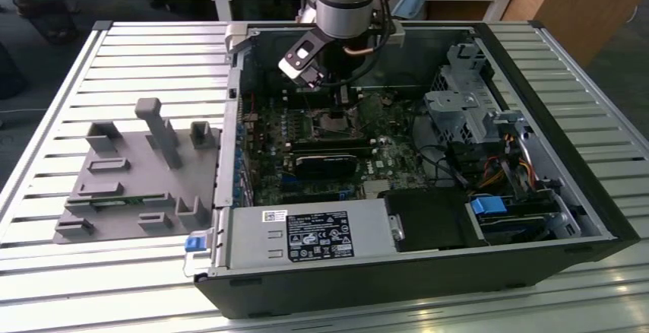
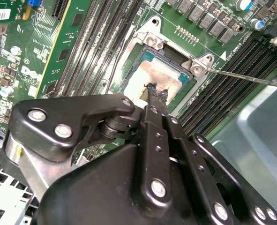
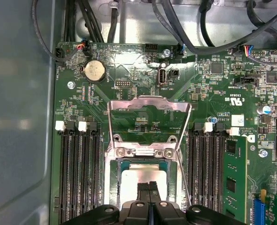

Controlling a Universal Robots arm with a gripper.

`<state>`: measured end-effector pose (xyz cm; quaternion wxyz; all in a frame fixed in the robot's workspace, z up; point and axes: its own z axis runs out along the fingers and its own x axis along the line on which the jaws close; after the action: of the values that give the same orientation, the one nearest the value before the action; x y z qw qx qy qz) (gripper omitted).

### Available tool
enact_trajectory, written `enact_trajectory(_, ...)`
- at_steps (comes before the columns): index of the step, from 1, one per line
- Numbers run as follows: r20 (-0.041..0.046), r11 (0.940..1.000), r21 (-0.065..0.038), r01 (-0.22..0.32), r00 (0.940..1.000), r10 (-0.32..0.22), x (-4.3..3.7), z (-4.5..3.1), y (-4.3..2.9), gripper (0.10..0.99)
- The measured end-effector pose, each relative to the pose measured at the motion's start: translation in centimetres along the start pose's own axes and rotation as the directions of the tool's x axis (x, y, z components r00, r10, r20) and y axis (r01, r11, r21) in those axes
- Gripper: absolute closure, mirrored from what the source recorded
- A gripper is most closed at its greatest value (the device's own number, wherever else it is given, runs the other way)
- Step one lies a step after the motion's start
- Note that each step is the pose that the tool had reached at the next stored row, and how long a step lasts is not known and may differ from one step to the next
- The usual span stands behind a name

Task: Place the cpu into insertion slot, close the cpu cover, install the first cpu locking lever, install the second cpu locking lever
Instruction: 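Close the cpu cover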

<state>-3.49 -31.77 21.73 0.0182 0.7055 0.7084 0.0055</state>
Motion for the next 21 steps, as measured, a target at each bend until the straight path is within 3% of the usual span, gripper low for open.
enact_trajectory(21,0.011,1.0,0.0,-0.002,0.9999,0.002,0.02,-0.42,0.02,0.965)
